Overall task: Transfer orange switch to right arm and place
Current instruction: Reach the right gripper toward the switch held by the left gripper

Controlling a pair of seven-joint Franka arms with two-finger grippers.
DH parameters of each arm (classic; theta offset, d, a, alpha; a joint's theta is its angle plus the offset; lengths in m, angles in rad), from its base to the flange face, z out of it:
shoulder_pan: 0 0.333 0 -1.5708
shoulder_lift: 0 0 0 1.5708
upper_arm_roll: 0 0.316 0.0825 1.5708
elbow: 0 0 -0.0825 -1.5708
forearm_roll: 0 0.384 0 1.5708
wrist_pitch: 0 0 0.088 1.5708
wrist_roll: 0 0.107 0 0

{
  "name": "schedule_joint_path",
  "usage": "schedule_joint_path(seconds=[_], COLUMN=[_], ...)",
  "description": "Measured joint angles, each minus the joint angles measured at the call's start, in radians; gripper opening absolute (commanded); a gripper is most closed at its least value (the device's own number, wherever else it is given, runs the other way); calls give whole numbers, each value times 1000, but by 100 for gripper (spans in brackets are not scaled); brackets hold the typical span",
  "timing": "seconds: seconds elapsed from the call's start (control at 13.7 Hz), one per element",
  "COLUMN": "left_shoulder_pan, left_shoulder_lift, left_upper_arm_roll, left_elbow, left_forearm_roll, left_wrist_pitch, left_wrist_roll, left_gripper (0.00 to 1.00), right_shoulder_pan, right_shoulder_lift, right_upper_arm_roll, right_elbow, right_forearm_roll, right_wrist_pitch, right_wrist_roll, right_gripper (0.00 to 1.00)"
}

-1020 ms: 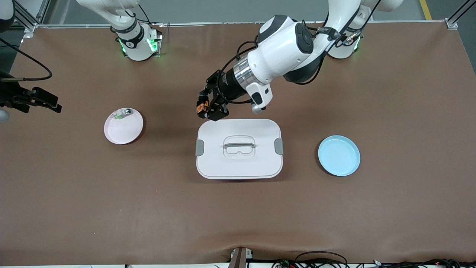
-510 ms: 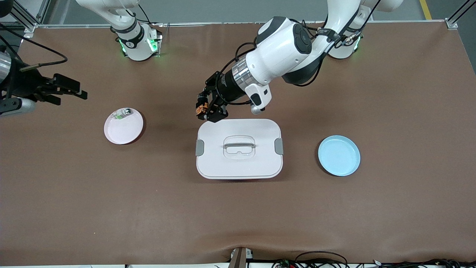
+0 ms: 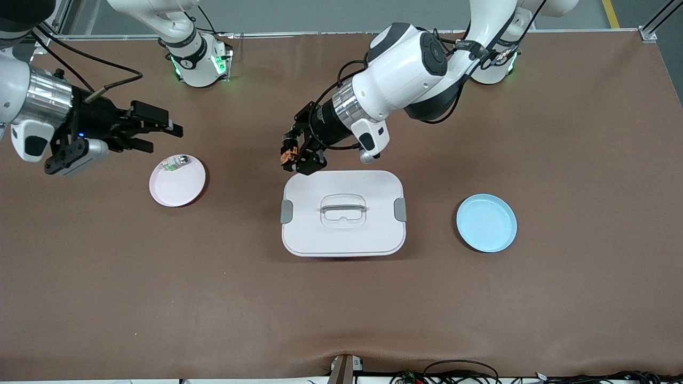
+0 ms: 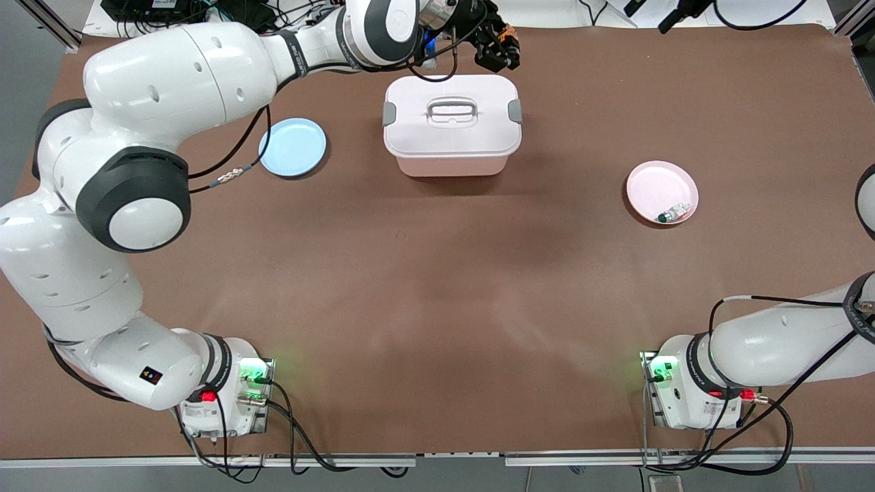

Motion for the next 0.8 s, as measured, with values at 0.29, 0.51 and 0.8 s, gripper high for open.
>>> schedule_joint_path(seconds=[0.29, 0.51, 0.8], left_shoulder_pan=[0, 0, 0], left_shoulder_lift=[0, 0, 1], left_upper_arm_roll=[0, 1, 2], left_elbow=[0, 0, 0], left_forearm_roll=[0, 0, 2], left_wrist_pitch=[0, 0, 0], left_wrist_roll=[0, 0, 0], left_gripper=[14, 14, 14], right_shoulder_pan=[104, 193, 254], right_shoulder_lift=[10, 41, 71], right_upper_arm_roll=[1, 2, 2], right_elbow=[-20, -26, -43], right_forearm_roll=[68, 80, 91], right_wrist_pitch=[143, 253, 350], right_wrist_roll=[66, 114, 158], right_gripper=[100, 100, 100])
